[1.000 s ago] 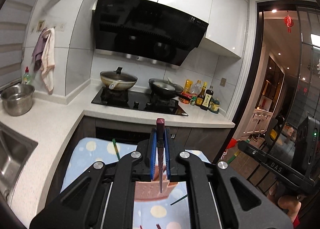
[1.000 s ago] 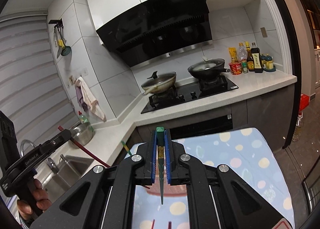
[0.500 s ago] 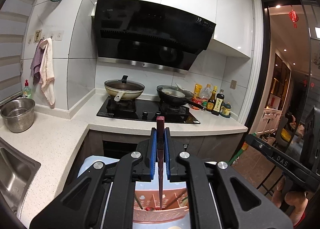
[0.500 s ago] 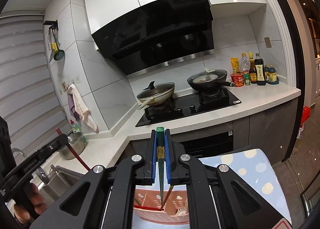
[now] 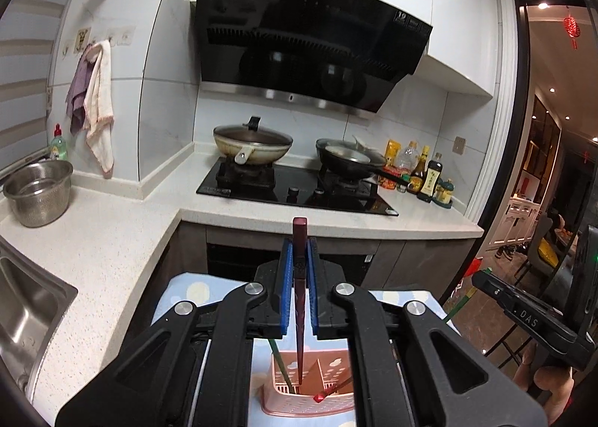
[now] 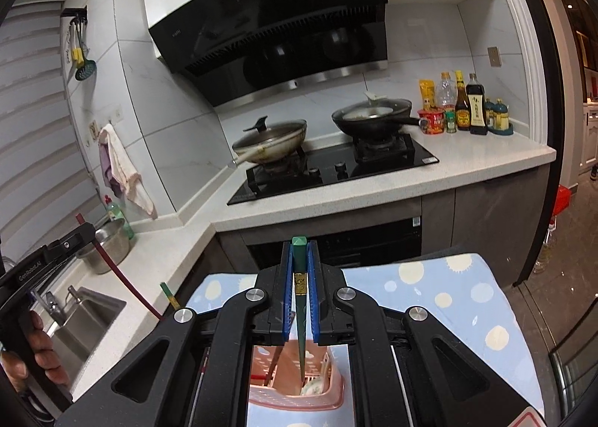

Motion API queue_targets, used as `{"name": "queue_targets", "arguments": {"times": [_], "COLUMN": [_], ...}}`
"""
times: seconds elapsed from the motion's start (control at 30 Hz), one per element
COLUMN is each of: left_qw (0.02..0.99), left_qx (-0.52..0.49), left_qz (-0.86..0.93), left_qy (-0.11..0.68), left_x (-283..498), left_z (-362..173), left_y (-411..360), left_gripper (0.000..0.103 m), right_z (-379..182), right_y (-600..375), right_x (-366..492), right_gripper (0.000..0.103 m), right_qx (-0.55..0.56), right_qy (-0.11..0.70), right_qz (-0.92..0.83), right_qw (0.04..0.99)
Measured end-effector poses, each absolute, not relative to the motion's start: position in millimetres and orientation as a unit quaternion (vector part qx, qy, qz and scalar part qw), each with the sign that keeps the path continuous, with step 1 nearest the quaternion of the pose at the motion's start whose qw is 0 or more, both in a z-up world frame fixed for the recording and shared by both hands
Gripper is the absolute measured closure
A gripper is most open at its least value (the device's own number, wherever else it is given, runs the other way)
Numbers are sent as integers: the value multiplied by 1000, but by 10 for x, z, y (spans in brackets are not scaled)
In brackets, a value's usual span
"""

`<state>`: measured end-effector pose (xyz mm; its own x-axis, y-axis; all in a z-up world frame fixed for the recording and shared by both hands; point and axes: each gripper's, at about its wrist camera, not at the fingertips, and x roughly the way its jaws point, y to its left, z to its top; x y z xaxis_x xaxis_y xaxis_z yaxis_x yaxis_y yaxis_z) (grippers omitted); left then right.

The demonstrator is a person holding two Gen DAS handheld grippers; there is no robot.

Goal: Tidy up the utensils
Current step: 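Lower both chopsticks into the pink caddy and open both tools, then move both open tools back over the remaining chopsticks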

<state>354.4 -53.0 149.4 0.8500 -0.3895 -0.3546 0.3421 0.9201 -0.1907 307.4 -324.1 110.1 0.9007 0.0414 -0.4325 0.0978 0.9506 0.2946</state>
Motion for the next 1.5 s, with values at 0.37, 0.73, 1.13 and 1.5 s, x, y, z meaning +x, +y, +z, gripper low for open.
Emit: {"name": "queue_targets", "arguments": {"times": [0.37,0.73,1.13,1.5], "left_qw": [956,957,956,939], "left_qx": [-70,-67,-66,-59], "left_qz": [-176,-163,-160,-161], "left_qy": [224,230,238,297], "left_x": [3631,3529,3141,2439], "left_z": [1227,1159,1150,625], "left_y": [-546,-479,-364,-255], "left_gripper": [61,47,47,47], "right_z": [867,924,968,552], "right_y": [-3271,-3239,-3124,-2852], "right_x": [3180,3029,2583,1735], "right_gripper": [88,81,80,80], "right_qx": [166,161,146,120], "right_qy": [248,239,246,303], "right_qz": [-21,-20,-14,-8], "right_qw": [954,957,958,945]}}
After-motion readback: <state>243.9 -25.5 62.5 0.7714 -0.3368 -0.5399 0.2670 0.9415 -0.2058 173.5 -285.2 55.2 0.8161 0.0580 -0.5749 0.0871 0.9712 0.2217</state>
